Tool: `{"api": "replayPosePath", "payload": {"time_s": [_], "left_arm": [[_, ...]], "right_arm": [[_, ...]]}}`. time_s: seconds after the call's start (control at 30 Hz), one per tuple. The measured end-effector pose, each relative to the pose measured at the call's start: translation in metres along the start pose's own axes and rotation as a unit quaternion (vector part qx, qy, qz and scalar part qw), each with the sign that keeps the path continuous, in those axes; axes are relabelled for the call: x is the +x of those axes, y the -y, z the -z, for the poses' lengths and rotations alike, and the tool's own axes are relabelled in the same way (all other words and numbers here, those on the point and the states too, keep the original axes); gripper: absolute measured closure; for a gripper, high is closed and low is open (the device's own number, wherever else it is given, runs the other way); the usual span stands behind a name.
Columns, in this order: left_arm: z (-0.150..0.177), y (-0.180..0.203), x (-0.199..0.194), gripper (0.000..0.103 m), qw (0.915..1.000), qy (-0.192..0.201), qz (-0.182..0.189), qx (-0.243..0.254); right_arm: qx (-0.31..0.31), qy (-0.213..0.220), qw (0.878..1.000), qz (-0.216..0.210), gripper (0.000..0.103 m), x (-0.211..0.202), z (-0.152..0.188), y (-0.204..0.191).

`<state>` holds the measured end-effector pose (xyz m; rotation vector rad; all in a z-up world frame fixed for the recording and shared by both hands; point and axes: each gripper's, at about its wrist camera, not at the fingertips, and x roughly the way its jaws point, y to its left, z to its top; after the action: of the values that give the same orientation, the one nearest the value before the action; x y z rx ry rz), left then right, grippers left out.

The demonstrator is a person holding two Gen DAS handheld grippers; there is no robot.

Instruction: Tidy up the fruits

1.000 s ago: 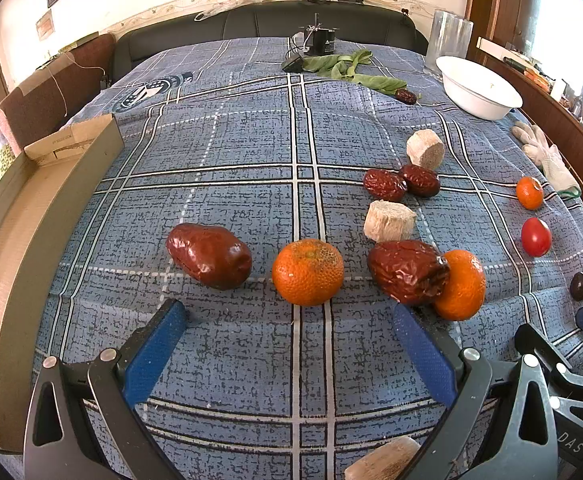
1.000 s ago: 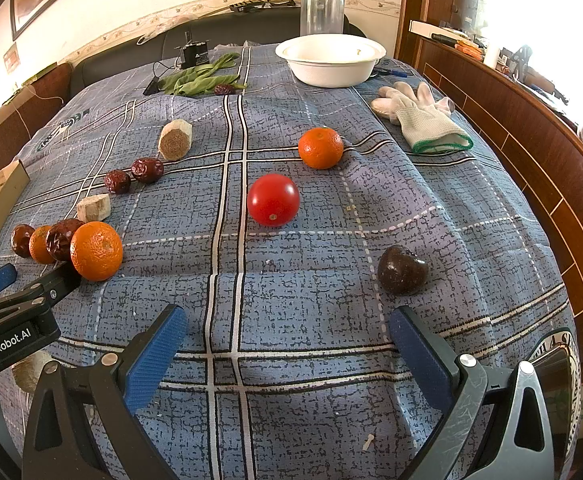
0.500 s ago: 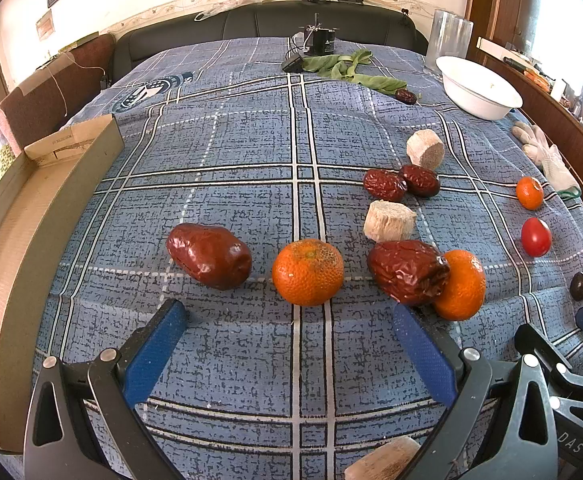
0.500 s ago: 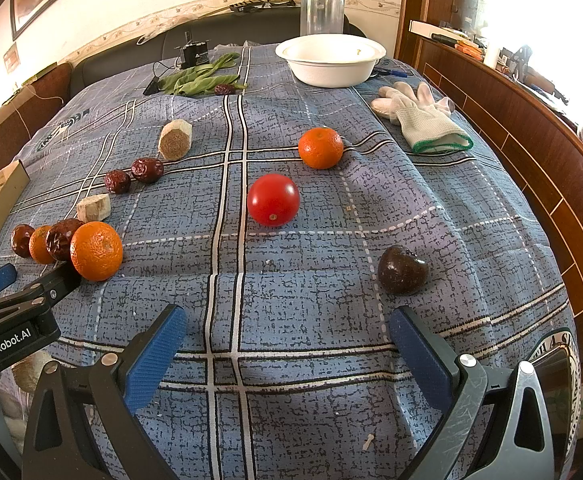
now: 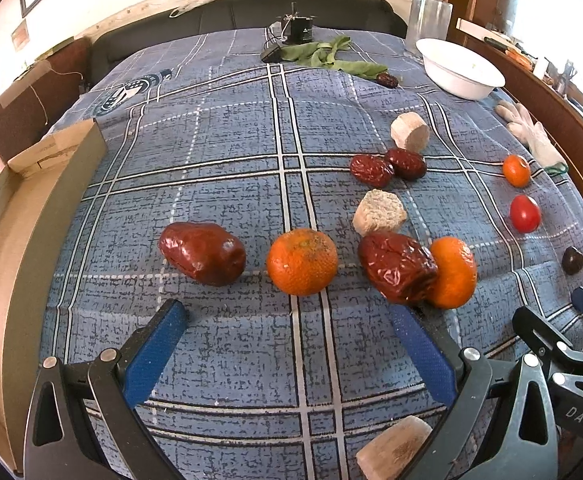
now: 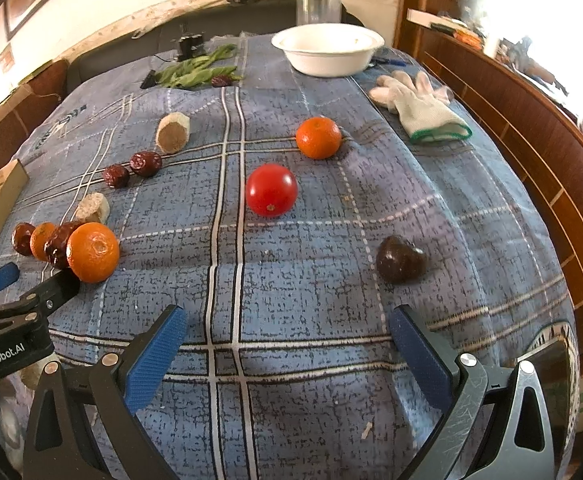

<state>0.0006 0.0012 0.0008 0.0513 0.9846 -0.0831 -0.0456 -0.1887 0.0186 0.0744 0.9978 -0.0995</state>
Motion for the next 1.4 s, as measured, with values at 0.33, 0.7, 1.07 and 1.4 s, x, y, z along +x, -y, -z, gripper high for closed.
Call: {"api": "replayPosePath", "payload": {"time_s": [0.33,0.7,1.07,1.4], "left_arm": [[0.007,-0.003,-0.007,0.0,0.9997,-0.007,0.02,0.013],[0.013,-0.048,-0.073,0.015,0.9938,0.041,0.088,-0.055],[0.023,-0.109,-0.221,0.015,0.952,0.29,-0.034,-0.092],[0.035,-0.133,-0.343,0.002,0.8994,0.419,-0.095,-0.082]], "right_arm": [[0.008,0.001,1.0,0.007,0.0,-0.002,0.002,-0.002],[0.013,0.004,1.0,0.01,0.0,-0.003,0.002,-0.003],[-0.037,0.041,0.998,0.013,0.004,-0.032,0.002,-0.019],[-0.034,0.24,0.969,-0.041,0.003,-0.189,-0.02,-0.027]]}}
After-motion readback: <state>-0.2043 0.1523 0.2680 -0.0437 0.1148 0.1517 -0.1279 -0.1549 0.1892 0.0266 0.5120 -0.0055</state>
